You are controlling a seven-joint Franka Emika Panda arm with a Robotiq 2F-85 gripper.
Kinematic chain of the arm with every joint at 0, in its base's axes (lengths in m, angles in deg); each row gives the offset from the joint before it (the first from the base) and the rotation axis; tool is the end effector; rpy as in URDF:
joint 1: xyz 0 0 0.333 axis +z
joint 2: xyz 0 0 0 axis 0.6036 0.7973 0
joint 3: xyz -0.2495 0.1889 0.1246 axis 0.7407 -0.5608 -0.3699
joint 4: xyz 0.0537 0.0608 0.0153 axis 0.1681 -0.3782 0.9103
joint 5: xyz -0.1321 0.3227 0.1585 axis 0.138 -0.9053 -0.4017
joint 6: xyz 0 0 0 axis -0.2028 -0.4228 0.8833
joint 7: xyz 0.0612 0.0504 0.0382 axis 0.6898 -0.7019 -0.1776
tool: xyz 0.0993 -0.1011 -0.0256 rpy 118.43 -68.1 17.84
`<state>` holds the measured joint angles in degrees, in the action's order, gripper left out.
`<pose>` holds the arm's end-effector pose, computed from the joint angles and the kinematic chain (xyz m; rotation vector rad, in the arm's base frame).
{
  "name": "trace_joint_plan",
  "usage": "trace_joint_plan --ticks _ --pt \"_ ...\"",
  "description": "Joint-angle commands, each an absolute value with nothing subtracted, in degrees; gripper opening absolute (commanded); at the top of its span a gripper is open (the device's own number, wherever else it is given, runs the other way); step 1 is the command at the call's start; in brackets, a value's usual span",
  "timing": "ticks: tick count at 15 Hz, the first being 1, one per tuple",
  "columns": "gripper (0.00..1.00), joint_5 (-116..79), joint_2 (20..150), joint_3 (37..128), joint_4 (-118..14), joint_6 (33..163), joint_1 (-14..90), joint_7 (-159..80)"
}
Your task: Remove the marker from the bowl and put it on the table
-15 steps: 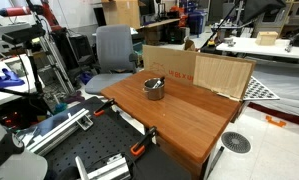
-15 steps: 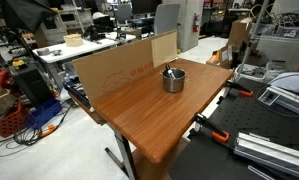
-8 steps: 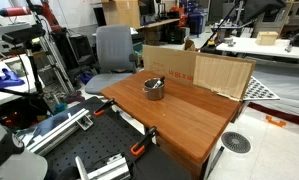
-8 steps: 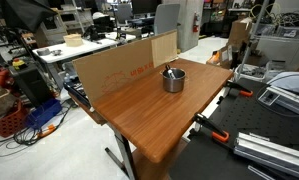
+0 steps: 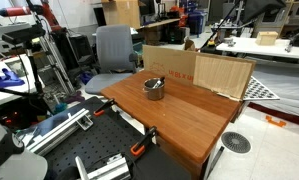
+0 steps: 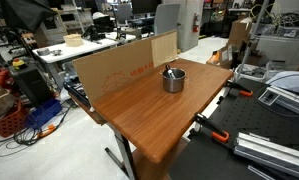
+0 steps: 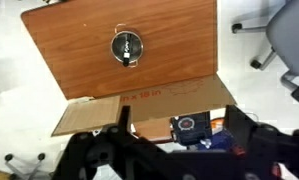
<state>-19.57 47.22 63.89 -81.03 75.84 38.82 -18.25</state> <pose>0.4363 0.1373 0.5607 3.0641 -0.2597 0.3514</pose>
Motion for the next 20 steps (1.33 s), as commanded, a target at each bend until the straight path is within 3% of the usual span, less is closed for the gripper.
trace_joint_plan --ticks 1,20 --pt "1.0 -19.2 47.4 64.6 -80.9 75.7 39.7 -18.0" --pt "1.0 -18.8 47.6 64.7 -80.9 75.8 39.2 -16.1"
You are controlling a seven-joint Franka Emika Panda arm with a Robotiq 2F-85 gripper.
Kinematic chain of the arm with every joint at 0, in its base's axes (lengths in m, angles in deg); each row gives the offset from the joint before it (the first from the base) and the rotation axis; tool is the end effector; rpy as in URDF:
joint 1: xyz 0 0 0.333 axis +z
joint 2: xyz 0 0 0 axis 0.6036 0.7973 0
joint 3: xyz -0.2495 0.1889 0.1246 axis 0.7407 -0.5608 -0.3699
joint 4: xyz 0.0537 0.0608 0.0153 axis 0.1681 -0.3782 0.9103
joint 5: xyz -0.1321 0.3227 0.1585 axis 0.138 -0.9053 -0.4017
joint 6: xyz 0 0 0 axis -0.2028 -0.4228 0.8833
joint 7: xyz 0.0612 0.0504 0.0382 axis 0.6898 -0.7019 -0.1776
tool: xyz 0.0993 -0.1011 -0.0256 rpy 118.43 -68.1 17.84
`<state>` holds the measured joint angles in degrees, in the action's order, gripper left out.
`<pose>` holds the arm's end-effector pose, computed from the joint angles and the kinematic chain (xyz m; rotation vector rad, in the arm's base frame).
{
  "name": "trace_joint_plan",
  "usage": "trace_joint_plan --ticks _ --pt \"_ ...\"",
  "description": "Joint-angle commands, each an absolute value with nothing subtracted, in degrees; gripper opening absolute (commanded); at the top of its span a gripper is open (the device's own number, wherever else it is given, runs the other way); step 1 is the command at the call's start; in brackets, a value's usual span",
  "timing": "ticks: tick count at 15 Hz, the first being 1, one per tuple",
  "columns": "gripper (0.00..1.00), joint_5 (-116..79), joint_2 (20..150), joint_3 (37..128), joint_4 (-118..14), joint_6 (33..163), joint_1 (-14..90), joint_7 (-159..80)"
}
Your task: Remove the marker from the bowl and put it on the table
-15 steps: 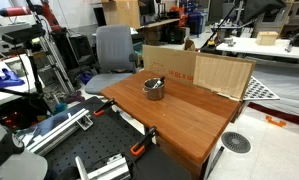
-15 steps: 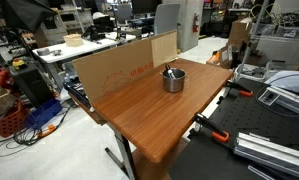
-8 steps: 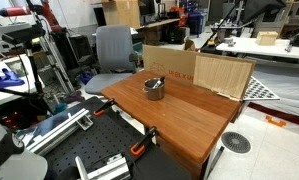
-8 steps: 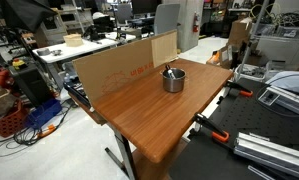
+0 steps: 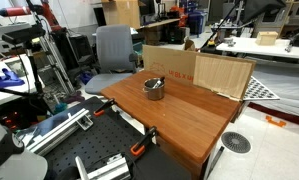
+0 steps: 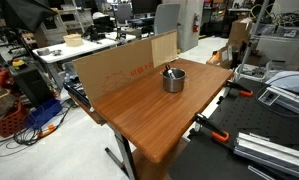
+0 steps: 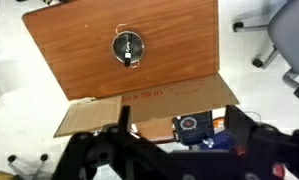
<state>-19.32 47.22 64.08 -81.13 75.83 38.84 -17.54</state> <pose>0.4366 0.1353 0.5600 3.0600 -0.2810 0.3508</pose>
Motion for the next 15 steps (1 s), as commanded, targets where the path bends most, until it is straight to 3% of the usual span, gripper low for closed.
trace_joint_plan --ticks 1,9,15 --pt "1.0 -19.0 47.7 64.9 -81.2 76.2 39.2 -16.3" --pt "1.0 -20.5 50.5 66.5 -83.6 79.3 39.7 -18.3" --pt "1.0 -18.3 52.9 67.0 -88.4 89.2 39.2 -16.8"
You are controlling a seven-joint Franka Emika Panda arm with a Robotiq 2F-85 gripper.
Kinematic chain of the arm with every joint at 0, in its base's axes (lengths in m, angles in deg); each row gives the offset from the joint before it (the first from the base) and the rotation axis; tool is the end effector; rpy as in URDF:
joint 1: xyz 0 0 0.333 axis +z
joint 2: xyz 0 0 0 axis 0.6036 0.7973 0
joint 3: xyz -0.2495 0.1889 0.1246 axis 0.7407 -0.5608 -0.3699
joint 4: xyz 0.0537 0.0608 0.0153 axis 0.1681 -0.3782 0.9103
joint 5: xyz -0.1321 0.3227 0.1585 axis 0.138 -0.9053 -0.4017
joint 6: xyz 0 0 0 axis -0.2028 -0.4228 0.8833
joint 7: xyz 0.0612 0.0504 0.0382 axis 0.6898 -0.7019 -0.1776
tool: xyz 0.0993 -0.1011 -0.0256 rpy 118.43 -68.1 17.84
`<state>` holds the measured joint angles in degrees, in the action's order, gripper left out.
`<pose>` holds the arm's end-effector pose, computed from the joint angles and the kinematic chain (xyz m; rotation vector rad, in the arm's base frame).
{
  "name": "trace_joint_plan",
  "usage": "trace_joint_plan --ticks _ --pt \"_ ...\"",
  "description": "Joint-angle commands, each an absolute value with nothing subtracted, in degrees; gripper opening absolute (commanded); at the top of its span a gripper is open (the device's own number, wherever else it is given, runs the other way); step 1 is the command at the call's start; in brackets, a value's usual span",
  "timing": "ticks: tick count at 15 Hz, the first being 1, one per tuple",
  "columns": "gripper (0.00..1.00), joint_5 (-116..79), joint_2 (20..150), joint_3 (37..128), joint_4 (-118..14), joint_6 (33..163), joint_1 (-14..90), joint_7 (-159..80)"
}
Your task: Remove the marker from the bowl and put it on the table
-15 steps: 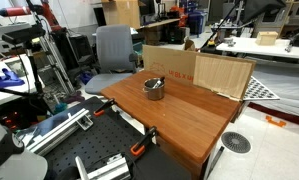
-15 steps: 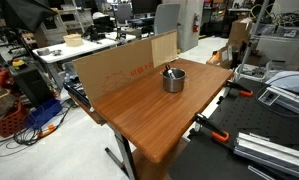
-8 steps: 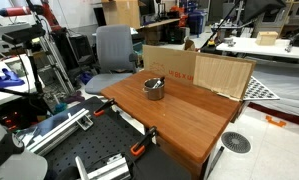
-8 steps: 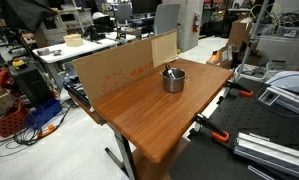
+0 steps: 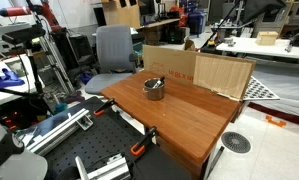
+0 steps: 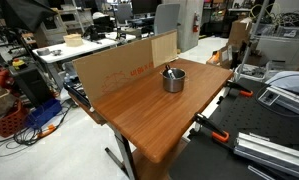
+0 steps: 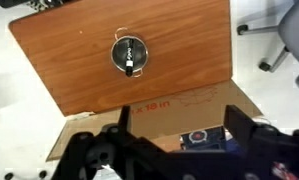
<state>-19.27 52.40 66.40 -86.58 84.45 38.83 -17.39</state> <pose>0.4635 0.1156 0.4903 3.0790 -0.3333 0.2896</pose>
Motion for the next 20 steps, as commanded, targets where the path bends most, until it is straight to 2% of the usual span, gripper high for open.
trace_joint_plan --ticks 1,20 --pt "1.0 -18.6 53.4 67.1 -89.1 90.5 39.2 -16.9" --pt "1.0 -18.0 72.0 72.4 -92.5 105.6 40.0 -18.0"
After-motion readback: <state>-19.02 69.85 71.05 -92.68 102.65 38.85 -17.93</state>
